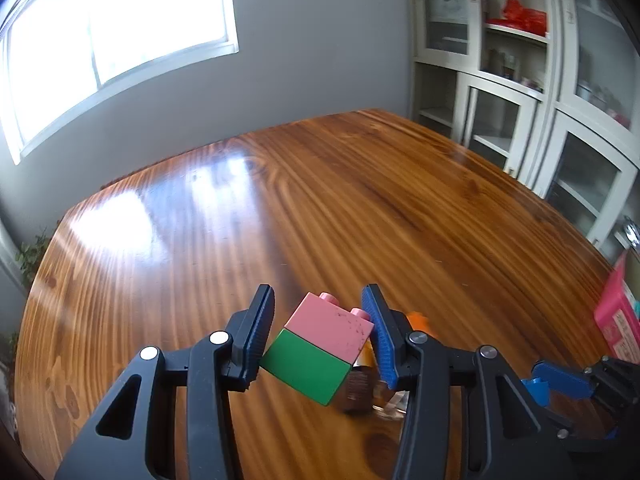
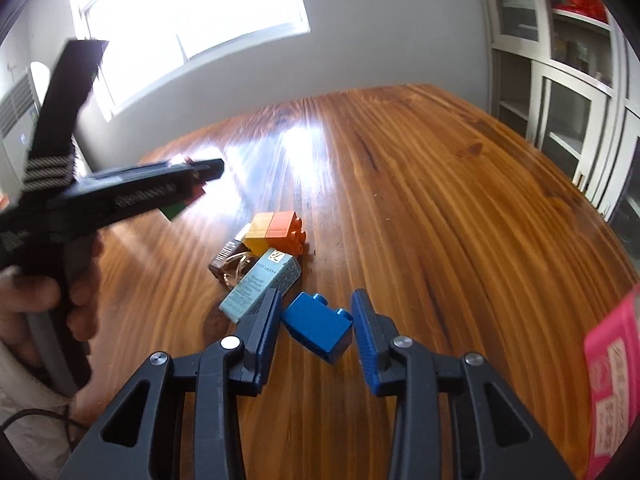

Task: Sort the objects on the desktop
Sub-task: 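Grasp the blue toy brick with the right tool, then carry the green-pink brick in the left tool while the right tool carries the blue brick to the tin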

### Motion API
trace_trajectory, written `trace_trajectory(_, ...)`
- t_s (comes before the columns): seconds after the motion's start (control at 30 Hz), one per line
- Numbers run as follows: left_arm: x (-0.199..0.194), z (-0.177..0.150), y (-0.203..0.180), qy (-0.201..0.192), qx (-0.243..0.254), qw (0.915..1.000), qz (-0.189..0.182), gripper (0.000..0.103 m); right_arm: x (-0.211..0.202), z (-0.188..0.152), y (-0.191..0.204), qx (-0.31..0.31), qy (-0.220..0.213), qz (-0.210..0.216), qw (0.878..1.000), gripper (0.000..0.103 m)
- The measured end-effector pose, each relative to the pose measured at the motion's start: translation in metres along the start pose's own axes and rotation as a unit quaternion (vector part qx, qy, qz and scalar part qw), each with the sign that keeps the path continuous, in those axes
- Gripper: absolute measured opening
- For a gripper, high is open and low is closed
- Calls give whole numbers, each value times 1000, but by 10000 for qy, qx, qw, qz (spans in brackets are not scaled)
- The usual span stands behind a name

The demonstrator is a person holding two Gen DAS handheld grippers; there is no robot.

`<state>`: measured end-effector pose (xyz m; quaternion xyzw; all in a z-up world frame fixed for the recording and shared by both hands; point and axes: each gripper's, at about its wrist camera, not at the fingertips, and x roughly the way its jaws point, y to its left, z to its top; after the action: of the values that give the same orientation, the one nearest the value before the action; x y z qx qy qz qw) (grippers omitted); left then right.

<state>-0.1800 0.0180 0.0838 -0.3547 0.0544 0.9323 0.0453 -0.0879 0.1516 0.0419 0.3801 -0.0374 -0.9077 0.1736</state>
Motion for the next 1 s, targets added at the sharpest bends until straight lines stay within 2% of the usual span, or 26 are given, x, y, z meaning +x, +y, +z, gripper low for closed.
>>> trace_trajectory(0.23, -19, -15, -48, 66, 285, 9990, -340, 49, -51, -12, -31, 400, -379, -217, 9982, 40)
trace_trajectory(0.47, -45, -17, -90, -54, 414, 9971, -629, 49, -101, -24, -58, 681, -737, -363, 9943, 40)
trace_trajectory(0.8, -65, -16, -158, -84, 770, 9931, -885, 49, -153, -42, -100, 1030, -1183, -540, 9862, 40)
trace_trajectory(1.0, -74, -14, -200, -141, 1041, 9890, -1038, 49, -178, -55, -132, 1265, -1413, -794, 9786, 40)
